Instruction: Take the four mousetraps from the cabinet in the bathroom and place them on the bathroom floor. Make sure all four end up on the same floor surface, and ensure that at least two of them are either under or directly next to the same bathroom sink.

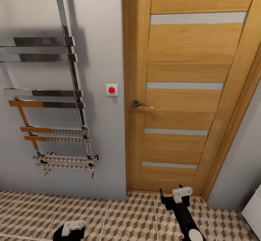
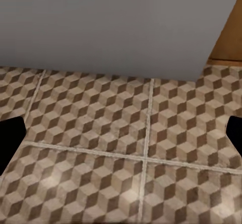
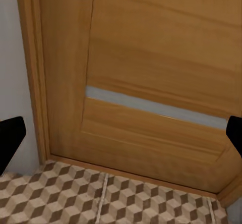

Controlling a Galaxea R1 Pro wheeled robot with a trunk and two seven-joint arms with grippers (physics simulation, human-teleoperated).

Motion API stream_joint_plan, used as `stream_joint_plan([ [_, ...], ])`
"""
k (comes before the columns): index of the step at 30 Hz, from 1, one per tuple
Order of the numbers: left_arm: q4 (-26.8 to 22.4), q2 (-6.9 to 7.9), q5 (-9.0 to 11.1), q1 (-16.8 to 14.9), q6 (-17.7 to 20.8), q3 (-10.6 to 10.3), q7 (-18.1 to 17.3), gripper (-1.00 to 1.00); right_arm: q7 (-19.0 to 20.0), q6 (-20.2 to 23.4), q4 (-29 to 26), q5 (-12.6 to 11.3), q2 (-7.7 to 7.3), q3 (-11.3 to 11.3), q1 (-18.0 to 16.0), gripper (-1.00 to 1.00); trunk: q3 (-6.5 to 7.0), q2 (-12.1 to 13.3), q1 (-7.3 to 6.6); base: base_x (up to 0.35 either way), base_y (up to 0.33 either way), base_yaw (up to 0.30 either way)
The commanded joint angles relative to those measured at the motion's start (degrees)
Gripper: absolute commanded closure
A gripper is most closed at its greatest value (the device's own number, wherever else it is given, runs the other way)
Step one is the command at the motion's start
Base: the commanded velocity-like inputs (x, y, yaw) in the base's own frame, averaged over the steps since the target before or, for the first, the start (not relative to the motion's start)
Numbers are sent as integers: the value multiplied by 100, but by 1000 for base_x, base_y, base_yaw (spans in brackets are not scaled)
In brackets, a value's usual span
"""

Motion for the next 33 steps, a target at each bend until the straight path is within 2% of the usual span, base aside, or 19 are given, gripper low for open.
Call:
stream_joint_plan([
  [1, -5, 2, 1, -3, 14, -7, 20, -100, -35, 9, -2, 56, -2, 7, -2, -100, -6, -3, 0, 0, 0, 247],
  [33, 6, 2, 1, -3, 12, -7, 18, -100, -27, 9, 28, 53, 5, 12, 0, -100, -6, -3, 0, 0, 0, 247],
])
